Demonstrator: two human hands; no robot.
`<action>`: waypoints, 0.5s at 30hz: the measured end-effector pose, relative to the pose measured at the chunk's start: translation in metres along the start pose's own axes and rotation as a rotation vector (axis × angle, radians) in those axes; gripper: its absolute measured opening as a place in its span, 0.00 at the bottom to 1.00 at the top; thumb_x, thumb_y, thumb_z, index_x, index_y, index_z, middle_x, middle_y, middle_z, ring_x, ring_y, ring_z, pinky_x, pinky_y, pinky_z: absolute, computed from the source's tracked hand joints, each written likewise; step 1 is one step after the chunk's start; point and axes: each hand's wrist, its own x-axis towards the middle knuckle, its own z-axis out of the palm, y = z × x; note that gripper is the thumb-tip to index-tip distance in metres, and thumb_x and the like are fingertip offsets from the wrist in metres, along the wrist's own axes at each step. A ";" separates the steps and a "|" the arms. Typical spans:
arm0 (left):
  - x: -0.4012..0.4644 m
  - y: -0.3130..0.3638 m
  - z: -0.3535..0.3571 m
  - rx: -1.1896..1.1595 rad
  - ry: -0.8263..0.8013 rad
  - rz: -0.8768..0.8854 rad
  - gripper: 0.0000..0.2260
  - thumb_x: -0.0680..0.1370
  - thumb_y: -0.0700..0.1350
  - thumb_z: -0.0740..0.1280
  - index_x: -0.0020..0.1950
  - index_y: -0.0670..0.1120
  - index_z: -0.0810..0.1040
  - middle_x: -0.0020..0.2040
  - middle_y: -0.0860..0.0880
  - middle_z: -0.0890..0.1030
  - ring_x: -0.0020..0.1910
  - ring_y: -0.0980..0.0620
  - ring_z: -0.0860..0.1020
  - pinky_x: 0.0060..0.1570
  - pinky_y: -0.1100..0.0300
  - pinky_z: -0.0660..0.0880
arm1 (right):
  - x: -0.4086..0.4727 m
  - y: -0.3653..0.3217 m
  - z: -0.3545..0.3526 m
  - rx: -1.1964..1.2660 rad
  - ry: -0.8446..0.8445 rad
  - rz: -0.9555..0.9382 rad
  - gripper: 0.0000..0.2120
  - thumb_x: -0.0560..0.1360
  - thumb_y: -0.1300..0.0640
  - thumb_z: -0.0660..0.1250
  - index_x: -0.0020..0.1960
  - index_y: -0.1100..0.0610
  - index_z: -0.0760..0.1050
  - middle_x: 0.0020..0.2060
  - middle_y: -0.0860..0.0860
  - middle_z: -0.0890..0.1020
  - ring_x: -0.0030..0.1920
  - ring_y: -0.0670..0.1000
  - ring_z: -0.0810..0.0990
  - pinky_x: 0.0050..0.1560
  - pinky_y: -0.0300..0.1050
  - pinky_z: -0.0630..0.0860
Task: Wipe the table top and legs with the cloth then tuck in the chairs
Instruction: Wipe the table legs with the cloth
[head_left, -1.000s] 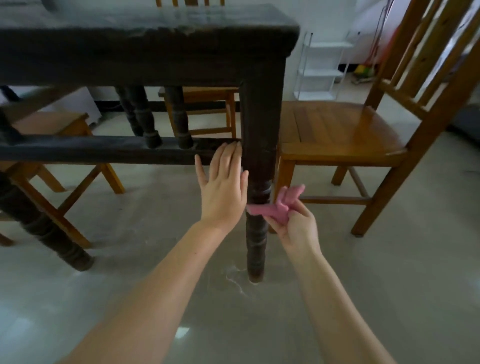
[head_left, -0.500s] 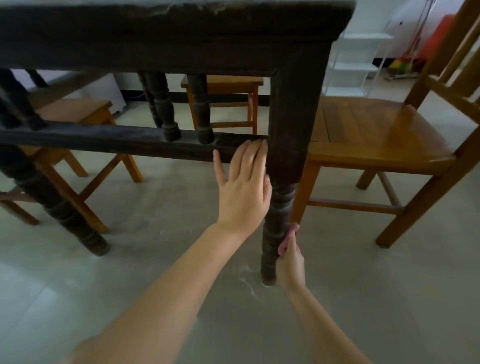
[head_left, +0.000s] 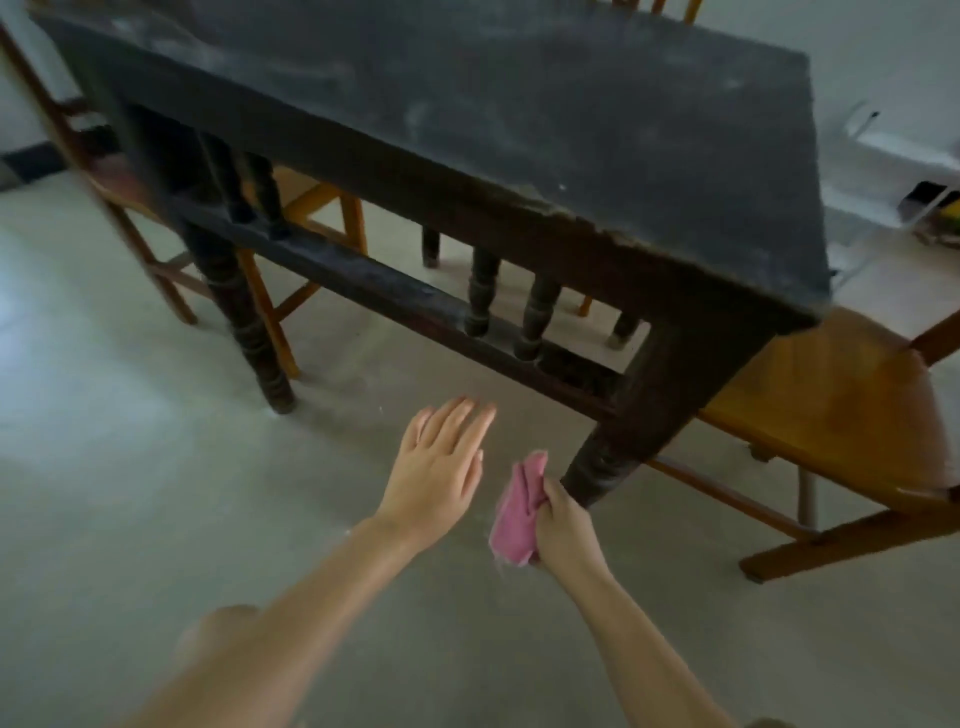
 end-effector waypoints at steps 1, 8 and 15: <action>-0.008 -0.009 -0.018 0.013 -0.040 -0.071 0.19 0.77 0.47 0.55 0.68 0.45 0.67 0.63 0.44 0.75 0.64 0.46 0.70 0.63 0.46 0.68 | -0.010 -0.018 -0.004 0.037 -0.015 -0.028 0.18 0.79 0.63 0.54 0.68 0.55 0.66 0.57 0.58 0.77 0.55 0.59 0.78 0.56 0.51 0.75; -0.033 -0.073 -0.151 0.010 -0.179 -0.514 0.20 0.77 0.50 0.54 0.61 0.41 0.75 0.55 0.42 0.80 0.53 0.43 0.79 0.53 0.49 0.74 | -0.037 -0.168 -0.019 -0.572 -0.132 -0.322 0.23 0.79 0.56 0.58 0.73 0.57 0.58 0.65 0.52 0.74 0.62 0.48 0.75 0.63 0.40 0.70; -0.027 -0.121 -0.285 -0.028 -0.221 -0.729 0.19 0.74 0.50 0.54 0.57 0.43 0.78 0.51 0.46 0.81 0.48 0.47 0.80 0.49 0.53 0.76 | -0.047 -0.308 -0.021 -0.548 -0.187 -0.435 0.23 0.78 0.56 0.61 0.72 0.56 0.62 0.62 0.52 0.76 0.61 0.49 0.76 0.61 0.39 0.72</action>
